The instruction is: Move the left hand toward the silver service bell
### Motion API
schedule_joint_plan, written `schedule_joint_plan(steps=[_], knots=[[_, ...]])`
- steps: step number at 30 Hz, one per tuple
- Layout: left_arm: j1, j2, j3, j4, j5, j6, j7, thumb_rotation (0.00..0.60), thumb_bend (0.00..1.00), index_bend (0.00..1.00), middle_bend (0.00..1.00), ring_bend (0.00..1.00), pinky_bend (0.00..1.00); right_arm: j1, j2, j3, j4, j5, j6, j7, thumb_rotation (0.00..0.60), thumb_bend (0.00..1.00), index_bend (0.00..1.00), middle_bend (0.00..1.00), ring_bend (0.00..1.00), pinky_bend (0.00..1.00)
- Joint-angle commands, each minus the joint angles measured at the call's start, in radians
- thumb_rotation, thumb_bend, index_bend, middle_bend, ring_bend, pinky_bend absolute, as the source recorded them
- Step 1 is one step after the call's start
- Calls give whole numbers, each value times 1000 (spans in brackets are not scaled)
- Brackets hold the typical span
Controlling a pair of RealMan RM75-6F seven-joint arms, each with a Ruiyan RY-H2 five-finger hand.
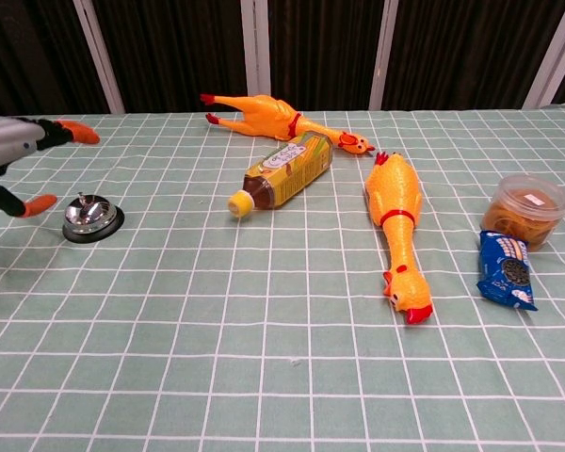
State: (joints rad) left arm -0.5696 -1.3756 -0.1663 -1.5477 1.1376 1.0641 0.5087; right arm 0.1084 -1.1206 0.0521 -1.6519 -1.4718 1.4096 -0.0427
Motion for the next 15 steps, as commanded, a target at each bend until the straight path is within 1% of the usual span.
schedule_joint_plan(steps=[1, 3, 4, 6, 9, 13, 15], knots=[[18, 45, -17, -64, 31, 53, -33, 600, 442, 0, 0, 0, 0, 0, 0, 0, 0, 0, 0, 0, 600, 251, 0, 0, 0, 0], [36, 68, -7, -97, 42, 80, -29, 600, 327, 0, 0, 0, 0, 0, 0, 0, 1, -1, 1, 0, 600, 252, 0, 0, 0, 0], [45, 78, 0, -110, 48, 93, -26, 600, 298, 0, 0, 0, 0, 0, 0, 0, 1, -1, 1, 0, 600, 252, 0, 0, 0, 0], [93, 113, 37, -162, 82, 152, -26, 600, 218, 0, 0, 0, 0, -1, 0, 0, 2, -3, 3, -1, 600, 252, 0, 0, 0, 0], [180, 165, 110, -229, 135, 230, -63, 600, 179, 0, 0, 0, 0, -1, -1, -1, 5, -4, 4, -2, 600, 252, 0, 0, 0, 0], [281, 249, 214, -277, 227, 301, -135, 600, 169, 0, 0, 0, 0, 0, -4, -1, 7, -7, 6, -14, 600, 252, 0, 0, 0, 0], [319, 269, 242, -270, 272, 344, -171, 600, 169, 0, 0, 0, 0, 0, -6, -3, 8, -11, 7, -18, 600, 252, 0, 0, 0, 0]])
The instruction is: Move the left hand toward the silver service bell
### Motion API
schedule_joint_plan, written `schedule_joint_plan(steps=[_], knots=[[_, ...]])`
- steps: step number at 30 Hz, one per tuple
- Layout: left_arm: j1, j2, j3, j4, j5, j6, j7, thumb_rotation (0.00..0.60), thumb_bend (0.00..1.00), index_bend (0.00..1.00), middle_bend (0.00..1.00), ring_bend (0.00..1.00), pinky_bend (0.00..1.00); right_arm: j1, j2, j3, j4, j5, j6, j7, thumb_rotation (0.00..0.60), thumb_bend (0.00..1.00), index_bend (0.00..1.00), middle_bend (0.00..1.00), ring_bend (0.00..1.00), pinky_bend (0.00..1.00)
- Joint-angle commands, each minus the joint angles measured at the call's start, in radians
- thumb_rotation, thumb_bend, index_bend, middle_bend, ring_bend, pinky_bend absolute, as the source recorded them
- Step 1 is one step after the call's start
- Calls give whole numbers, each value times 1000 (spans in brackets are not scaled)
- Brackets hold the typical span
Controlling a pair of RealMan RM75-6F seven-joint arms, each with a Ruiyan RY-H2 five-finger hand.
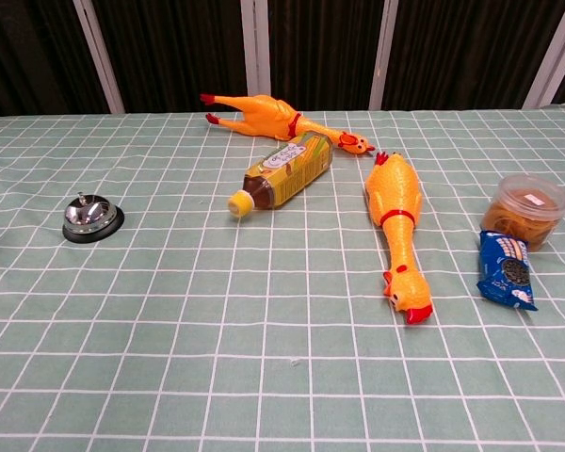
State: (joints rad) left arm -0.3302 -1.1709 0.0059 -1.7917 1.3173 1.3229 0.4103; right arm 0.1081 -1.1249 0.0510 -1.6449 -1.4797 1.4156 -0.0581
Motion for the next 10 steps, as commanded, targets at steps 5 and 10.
schedule_joint_plan(steps=[5, 10], knots=[[170, 69, 112, 50, 167, 194, -129, 600, 168, 0, 0, 0, 0, -1, -1, -1, -1, -2, 3, 3, 600, 252, 0, 0, 0, 0], [187, 56, 87, 90, 161, 206, -170, 600, 169, 0, 0, 0, 0, 0, -3, -2, 0, -8, 3, -3, 600, 252, 0, 0, 0, 0]])
